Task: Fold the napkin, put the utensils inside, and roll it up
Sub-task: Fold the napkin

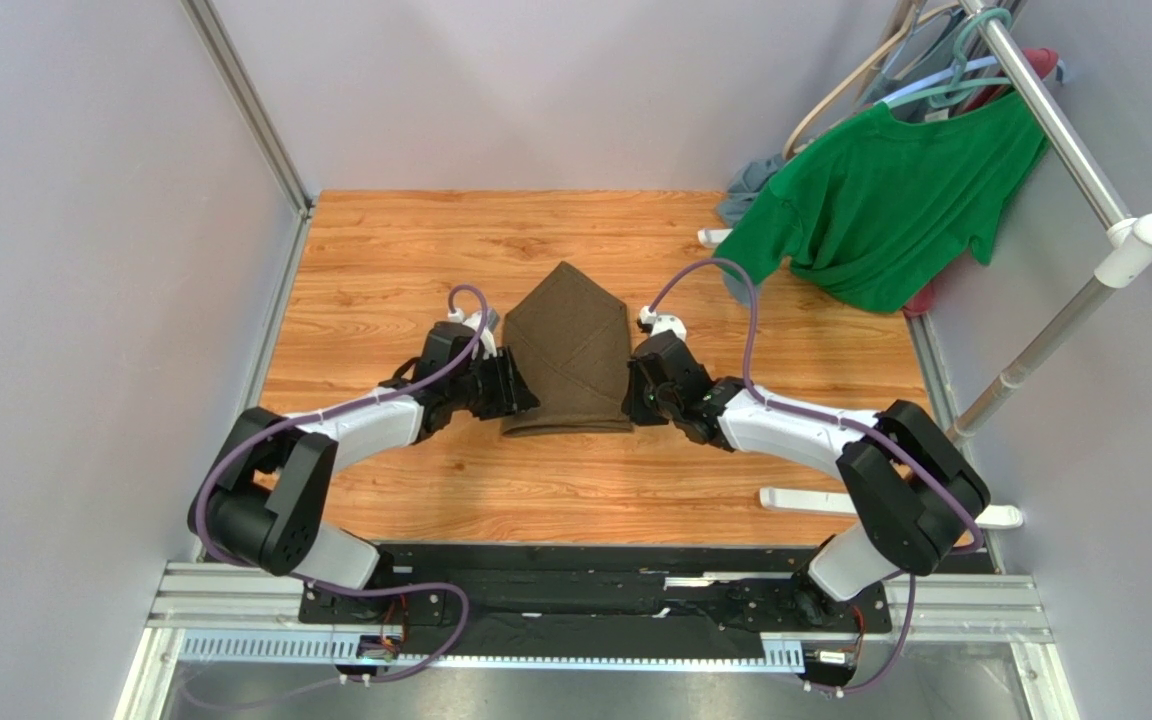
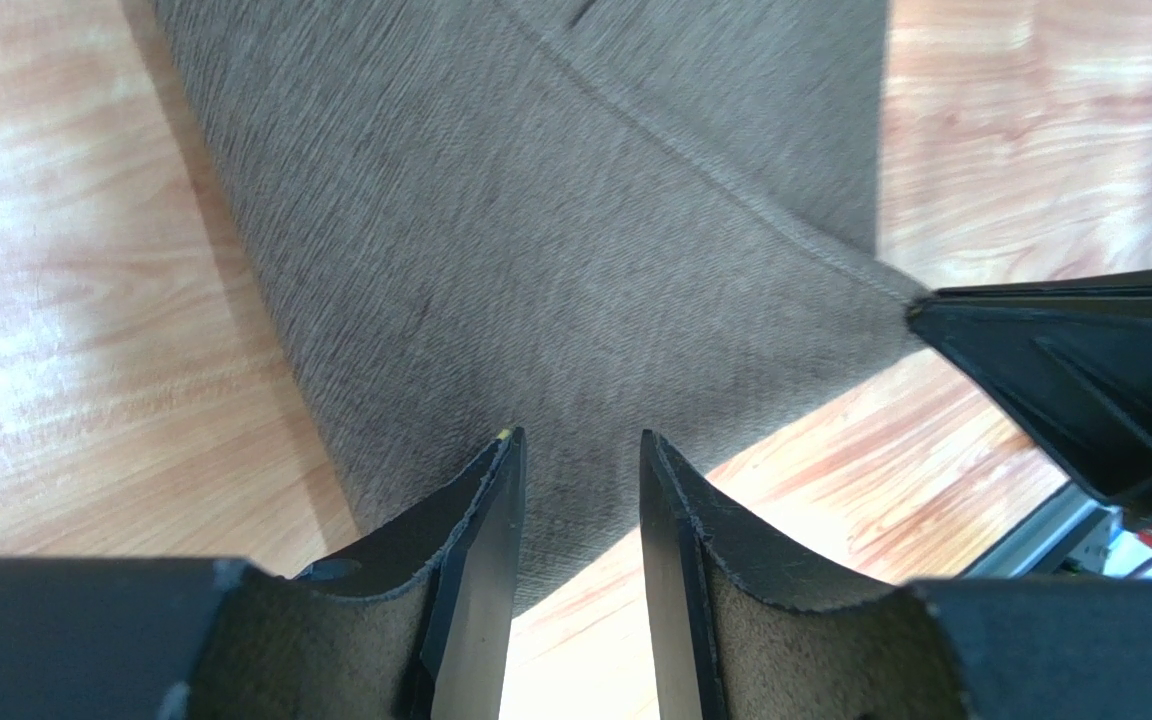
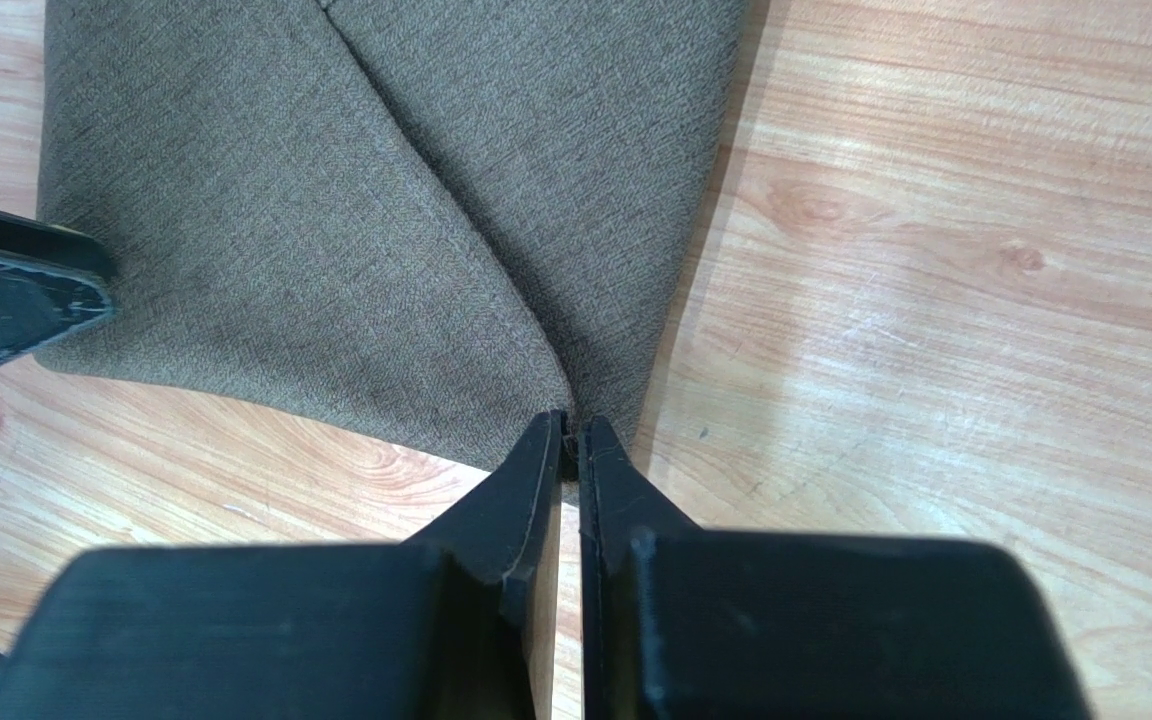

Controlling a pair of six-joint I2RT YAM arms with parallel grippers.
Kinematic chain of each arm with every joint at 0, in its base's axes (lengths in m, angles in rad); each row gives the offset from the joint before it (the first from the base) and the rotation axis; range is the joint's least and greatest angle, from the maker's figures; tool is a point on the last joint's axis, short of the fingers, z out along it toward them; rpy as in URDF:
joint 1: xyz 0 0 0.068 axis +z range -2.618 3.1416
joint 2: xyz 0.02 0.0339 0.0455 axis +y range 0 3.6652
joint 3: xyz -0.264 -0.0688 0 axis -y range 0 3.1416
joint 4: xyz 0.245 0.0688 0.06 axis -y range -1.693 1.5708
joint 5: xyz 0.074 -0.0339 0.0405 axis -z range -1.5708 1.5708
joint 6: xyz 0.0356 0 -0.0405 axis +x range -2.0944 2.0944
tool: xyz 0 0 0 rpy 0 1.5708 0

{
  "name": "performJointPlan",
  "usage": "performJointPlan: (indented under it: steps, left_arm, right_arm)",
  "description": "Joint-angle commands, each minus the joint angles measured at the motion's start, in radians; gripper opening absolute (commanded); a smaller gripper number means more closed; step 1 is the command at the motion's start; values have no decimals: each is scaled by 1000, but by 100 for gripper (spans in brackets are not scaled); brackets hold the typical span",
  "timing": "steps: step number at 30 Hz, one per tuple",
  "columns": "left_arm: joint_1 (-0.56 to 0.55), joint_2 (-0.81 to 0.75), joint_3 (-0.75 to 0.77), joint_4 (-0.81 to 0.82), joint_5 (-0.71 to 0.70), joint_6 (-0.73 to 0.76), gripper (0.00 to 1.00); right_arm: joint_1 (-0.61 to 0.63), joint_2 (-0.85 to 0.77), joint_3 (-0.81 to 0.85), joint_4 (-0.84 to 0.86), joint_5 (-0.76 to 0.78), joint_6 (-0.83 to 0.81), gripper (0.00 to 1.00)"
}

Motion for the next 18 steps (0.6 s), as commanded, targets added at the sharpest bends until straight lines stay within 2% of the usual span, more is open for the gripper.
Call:
performJointPlan:
  steps: [1,8,11,14,15,18]
  left_arm:
    - [-7,27,-17,-2,-17,-7,42]
    - [-7,47,-26,-2,-35,2,42]
    - [-7,47,-28,0,-35,10,42]
    - [-7,54,-28,12,-18,16,42]
    - [-7,54,-28,18,-17,17,42]
    - [-9,55,-24,18,-7,25,42]
  right_arm:
    - [14,-12,-7,-1,25,18,1]
    - [37,-5,-20,-18,41,41,1]
    - [40,-21,-17,-33,48,36,5]
    - [40,-53,-4,-51,47,23,20]
    - [40,-59,-1,-60,45,18,29]
    - [37,-76,20,-74,38,12,47]
